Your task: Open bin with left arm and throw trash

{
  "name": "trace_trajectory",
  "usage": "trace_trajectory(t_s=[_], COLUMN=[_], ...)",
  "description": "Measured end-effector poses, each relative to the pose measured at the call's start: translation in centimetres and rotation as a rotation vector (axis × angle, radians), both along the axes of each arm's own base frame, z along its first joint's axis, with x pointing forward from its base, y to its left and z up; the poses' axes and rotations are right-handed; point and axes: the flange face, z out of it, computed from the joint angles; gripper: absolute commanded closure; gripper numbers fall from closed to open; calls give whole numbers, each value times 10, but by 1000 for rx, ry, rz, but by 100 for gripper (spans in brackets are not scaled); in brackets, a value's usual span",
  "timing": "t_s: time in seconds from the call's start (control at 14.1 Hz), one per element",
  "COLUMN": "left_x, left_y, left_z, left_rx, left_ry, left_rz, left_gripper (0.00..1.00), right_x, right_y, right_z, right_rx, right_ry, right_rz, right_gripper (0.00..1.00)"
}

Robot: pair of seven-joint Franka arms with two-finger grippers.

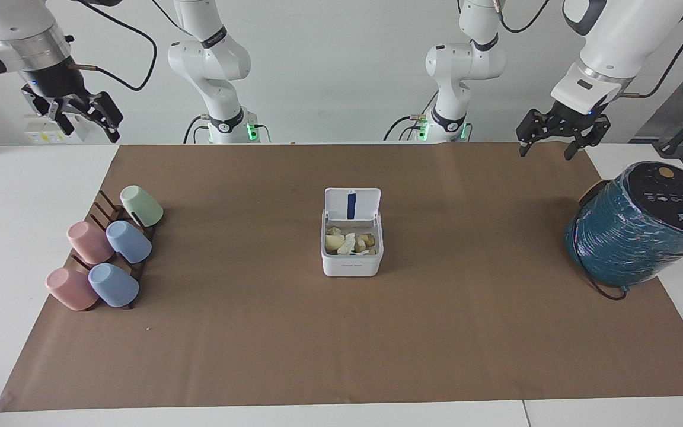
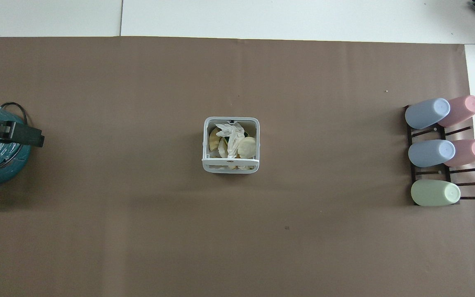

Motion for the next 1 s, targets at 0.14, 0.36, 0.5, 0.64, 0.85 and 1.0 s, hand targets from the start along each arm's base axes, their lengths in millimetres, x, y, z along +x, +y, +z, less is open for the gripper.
trace_trajectory(t_s=[0.14,0.36,0.5,0.64,0.85,1.0], left_x=[0,0,0,0,0,0], left_y=[0,0,0,0,0,0], left_z=[0,0,0,0,0,0], left_rx=[0,0,0,0,0,0], left_ry=[1,2,2,2,3,3], left_rz=[0,0,0,0,0,0], left_gripper=[0,0,0,0,0,0], right_x=[0,1,0,-1,-2,-2], right_y=[2,10,11,15,17,18], right_z=[-3,-4,-5,-6,-6,-7], right_rx=[1,6,13,37,43,43], right_ry=[6,13,26,37,39,40], right_rz=[5,15,15,4,3,5], right_gripper=[0,0,0,0,0,0])
